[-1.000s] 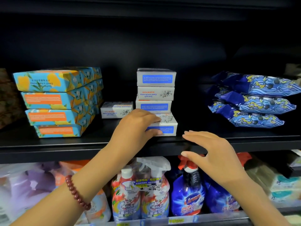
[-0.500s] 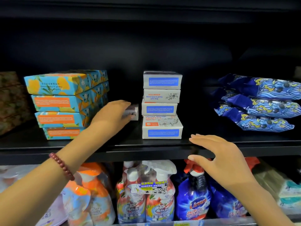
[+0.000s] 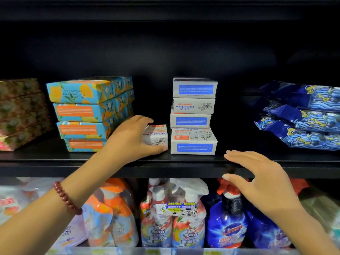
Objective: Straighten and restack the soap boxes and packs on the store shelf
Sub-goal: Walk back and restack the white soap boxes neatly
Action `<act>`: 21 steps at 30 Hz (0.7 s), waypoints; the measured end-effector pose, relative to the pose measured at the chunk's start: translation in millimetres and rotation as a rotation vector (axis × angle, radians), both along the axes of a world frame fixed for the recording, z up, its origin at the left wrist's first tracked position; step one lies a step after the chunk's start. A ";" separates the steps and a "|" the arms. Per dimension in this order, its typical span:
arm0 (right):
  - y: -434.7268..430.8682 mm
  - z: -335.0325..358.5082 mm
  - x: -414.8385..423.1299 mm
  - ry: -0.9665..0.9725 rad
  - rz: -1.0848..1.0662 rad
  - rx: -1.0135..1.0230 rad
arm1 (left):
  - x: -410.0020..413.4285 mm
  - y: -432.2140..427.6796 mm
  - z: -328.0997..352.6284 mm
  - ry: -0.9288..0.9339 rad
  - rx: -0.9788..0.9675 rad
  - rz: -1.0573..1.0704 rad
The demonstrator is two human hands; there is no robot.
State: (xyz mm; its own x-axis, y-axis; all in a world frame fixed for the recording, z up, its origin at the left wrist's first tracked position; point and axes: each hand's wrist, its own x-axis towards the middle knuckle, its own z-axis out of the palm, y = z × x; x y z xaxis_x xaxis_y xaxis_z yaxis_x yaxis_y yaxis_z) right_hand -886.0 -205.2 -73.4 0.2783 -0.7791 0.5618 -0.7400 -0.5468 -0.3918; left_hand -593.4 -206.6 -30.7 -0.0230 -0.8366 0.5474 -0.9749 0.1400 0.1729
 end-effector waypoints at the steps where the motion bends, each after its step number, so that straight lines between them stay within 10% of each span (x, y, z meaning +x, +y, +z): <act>1: 0.2 0.0 0.2 0.000 0.001 0.001 | 0.1 -1.0 -0.1 0.030 0.050 0.018; 16: 1.7 -1.5 -0.1 0.000 0.006 -0.024 | -34.5 35.7 17.7 0.197 -0.397 -0.111; 21: 1.0 -1.9 -0.8 0.010 0.011 -0.016 | -63.0 18.7 32.2 0.309 -0.195 -0.254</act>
